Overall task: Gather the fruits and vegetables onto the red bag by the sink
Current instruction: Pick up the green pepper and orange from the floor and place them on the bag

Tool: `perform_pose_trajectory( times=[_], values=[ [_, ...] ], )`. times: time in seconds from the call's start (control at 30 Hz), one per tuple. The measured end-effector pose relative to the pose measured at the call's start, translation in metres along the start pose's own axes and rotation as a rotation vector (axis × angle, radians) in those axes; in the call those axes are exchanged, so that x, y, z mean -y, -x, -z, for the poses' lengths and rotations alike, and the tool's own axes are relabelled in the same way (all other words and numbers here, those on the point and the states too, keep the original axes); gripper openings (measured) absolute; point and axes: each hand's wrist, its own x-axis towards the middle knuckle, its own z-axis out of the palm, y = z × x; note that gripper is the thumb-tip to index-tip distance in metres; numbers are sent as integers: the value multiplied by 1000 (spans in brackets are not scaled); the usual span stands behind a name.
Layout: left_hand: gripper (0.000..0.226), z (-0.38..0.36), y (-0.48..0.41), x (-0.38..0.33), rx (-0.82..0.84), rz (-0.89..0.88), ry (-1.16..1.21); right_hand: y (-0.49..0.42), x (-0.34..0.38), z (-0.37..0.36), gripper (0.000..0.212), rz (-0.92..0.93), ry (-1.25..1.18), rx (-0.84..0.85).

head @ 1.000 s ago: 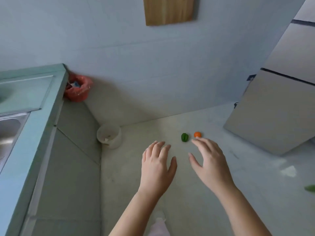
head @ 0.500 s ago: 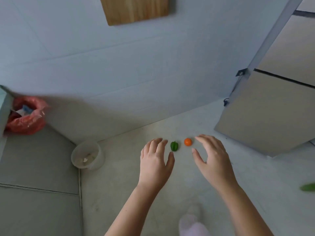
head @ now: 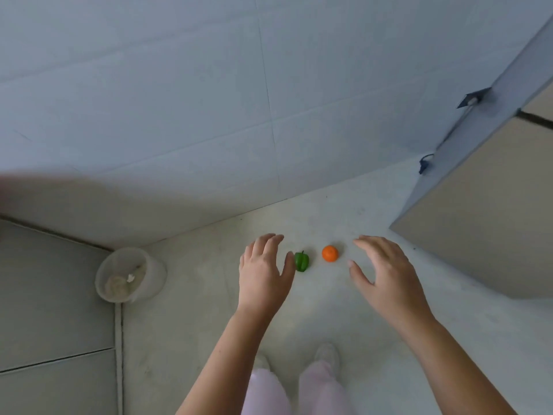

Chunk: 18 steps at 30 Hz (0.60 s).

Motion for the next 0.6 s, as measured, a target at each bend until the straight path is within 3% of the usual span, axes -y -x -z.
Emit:
perform_pose_trajectory(
  times=[0.23,0.6],
  values=[
    [34,-138,-65,65,137,61,-15,-42,-110,-107,32,-55,26,96],
    [44,-358,-116,206,349,155,-2,-26,-284,-324,34,-226,43,257]
  ],
)
